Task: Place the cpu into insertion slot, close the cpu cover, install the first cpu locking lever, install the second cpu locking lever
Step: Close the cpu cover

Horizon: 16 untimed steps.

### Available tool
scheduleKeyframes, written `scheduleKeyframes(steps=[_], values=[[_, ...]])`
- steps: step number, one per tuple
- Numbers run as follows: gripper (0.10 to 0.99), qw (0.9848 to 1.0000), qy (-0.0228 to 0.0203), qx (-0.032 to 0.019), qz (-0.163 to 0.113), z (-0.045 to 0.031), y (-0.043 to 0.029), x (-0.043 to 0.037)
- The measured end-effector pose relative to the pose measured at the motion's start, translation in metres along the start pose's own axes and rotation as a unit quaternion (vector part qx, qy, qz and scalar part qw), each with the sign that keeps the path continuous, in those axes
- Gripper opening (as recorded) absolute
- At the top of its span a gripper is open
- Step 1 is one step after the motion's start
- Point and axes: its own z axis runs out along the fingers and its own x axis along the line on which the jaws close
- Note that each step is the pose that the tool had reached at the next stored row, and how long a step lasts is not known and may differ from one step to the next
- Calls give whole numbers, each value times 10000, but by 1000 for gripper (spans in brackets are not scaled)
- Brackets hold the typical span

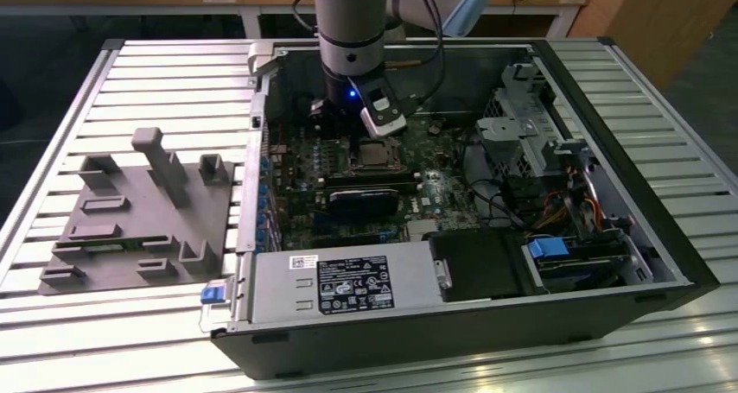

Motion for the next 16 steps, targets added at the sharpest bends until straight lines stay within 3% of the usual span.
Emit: scheduleKeyframes(steps=[3, 7, 10, 16], values=[[106, 10000, 6, -64, 3, -1, -19, -16], [106, 10000, 10, -97, 5, 0, -46, -27], [106, 9999, 15, -152, 8, 19, -52, -27], [106, 9999, 16, -162, 9, 31, -58, -27]])
